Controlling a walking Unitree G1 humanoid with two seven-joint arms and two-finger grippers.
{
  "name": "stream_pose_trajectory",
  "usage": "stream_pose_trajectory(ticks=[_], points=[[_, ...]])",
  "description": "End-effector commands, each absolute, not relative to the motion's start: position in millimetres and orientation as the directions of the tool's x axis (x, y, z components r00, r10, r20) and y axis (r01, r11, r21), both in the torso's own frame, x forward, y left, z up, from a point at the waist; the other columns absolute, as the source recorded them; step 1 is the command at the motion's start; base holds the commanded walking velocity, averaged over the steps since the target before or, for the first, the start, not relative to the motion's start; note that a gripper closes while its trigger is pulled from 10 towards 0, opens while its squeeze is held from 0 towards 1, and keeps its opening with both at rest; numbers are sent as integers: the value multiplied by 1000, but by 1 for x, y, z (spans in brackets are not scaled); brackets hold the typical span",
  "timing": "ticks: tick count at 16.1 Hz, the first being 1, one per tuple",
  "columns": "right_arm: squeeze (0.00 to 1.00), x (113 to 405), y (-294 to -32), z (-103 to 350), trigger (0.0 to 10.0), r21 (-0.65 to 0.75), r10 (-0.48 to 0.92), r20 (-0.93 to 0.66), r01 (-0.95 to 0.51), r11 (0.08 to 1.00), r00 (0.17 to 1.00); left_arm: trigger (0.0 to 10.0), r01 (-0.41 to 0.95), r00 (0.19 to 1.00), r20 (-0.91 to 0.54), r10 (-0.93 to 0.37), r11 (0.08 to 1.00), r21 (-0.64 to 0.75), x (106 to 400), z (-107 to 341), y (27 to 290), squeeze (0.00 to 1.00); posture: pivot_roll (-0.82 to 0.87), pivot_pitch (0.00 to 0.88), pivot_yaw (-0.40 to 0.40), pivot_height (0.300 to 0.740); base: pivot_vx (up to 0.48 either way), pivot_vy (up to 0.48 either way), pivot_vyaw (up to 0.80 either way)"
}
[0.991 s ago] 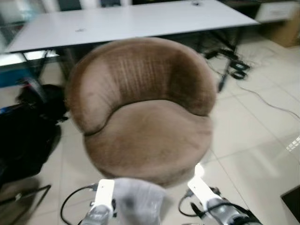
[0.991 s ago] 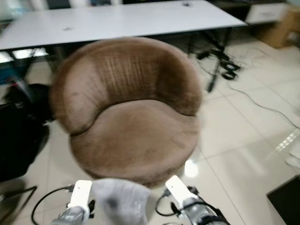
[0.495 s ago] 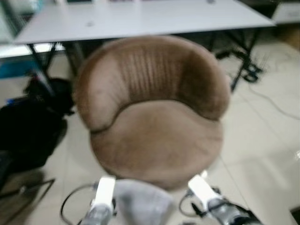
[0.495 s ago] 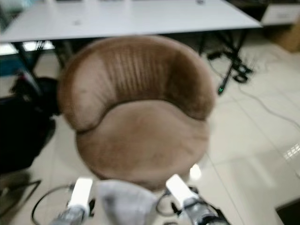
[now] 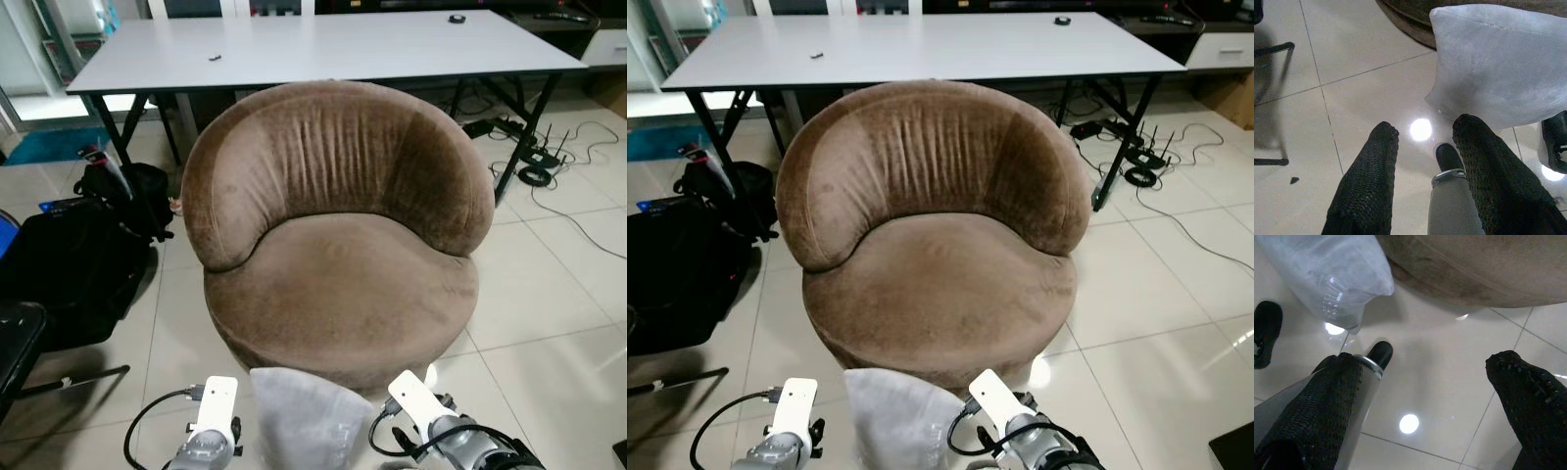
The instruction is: Move the pillow to the sofa from floor
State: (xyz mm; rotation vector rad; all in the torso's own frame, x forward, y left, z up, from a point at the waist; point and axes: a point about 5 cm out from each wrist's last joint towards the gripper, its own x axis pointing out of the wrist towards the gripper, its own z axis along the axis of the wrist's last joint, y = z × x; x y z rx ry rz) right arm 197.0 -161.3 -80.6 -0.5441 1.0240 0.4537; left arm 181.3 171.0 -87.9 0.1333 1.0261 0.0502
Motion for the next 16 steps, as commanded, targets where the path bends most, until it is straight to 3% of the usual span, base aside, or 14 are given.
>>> stream_pose_trajectory(ticks=[1, 10, 14, 15, 16], points=[[0, 198, -164, -80, 10000, -209, 94, -887, -574, 792, 453, 10000, 21, 518, -849, 110, 990, 141, 181, -88, 171, 0, -179, 0, 49, 740, 0, 0, 0], [0, 194, -169, -82, 10000, -208, 40, -894, -492, 845, 446, 10000, 27, 511, -853, 109, 989, 143, 180, -89, 170, 0, -175, 0, 51, 740, 0, 0, 0], [0, 199, -170, -79, 10000, -276, 7, -843, -445, 852, 538, 10000, 25, 508, -855, 109, 990, 141, 179, -89, 169, 0, -175, 0, 50, 740, 0, 0, 0], [0, 201, -170, -76, 10000, -256, -2, -778, -313, 914, 629, 10000, 25, 507, -855, 109, 990, 141, 179, -89, 169, 0, -176, 0, 49, 740, 0, 0, 0], [0, 201, -170, -75, 10000, -252, -14, -761, -276, 928, 648, 10000, 25, 507, -855, 109, 990, 141, 179, -89, 169, 0, -176, 0, 49, 740, 0, 0, 0]])
